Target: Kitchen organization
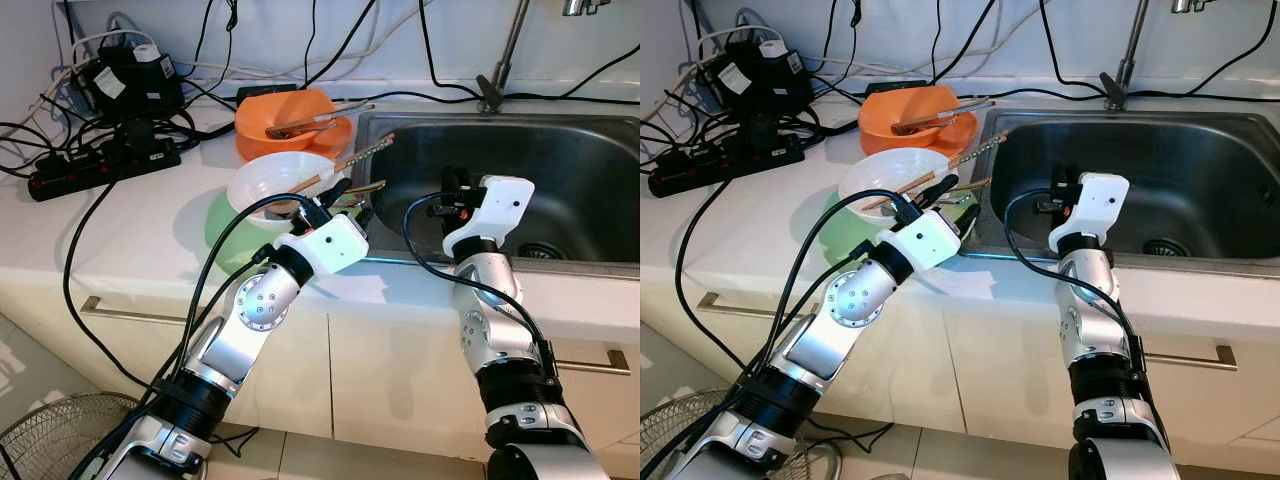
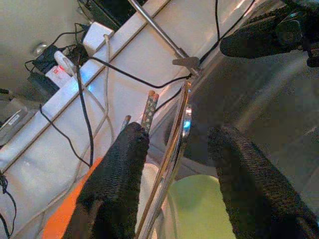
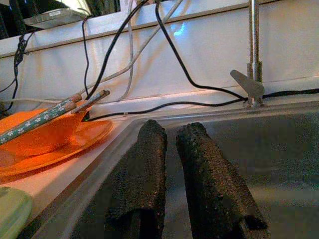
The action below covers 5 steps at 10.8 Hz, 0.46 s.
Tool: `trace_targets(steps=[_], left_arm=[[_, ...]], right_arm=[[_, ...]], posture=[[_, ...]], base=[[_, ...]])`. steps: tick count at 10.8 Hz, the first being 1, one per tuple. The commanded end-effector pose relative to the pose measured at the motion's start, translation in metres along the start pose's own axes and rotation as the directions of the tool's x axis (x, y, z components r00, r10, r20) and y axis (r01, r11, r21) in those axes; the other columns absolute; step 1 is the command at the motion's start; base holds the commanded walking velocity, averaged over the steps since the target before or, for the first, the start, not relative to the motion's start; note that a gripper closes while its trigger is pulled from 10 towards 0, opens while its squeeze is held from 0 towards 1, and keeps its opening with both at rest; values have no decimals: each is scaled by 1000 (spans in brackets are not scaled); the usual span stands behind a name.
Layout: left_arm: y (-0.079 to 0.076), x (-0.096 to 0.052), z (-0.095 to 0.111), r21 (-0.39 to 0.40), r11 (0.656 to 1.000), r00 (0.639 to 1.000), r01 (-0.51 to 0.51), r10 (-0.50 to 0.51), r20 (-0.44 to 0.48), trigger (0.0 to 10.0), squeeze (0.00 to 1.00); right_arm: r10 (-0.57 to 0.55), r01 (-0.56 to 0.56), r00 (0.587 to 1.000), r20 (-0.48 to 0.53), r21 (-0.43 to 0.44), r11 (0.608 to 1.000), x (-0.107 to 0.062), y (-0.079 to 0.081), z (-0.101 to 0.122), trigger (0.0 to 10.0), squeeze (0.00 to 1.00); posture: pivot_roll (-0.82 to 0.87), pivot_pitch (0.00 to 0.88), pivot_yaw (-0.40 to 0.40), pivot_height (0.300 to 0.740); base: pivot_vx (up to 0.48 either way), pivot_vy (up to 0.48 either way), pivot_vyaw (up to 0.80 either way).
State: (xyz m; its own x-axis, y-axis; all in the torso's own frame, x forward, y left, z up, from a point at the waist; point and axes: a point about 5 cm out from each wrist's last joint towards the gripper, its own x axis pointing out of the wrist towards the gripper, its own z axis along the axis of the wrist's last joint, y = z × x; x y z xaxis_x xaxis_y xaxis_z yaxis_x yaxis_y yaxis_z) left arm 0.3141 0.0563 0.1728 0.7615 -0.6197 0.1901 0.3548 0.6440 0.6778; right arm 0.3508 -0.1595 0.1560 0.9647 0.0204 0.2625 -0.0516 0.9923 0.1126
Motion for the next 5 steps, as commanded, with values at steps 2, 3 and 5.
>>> trace_targets(steps=[2, 3, 5], left_arm=[[3, 2, -1, 17, 1000, 1000, -9, 9, 2, 0, 0], [1, 2, -2, 15, 1000, 1000, -7, 7, -2, 0, 0], [0, 2, -2, 14, 1000, 1000, -4, 4, -4, 0, 0]], right_arm=[[11, -11, 1000, 9, -6, 1000, 1, 3, 2, 10000, 0], [11, -11, 1000, 8, -6, 1000, 1, 3, 1, 10000, 0], [12, -12, 1000, 8, -7, 1000, 1, 3, 1, 10000, 0]], posture=[[30, 0, 94, 740], [30, 0, 92, 740], [29, 0, 91, 740]], base=[[0, 0, 0], [0, 0, 0], [0, 0, 0]])
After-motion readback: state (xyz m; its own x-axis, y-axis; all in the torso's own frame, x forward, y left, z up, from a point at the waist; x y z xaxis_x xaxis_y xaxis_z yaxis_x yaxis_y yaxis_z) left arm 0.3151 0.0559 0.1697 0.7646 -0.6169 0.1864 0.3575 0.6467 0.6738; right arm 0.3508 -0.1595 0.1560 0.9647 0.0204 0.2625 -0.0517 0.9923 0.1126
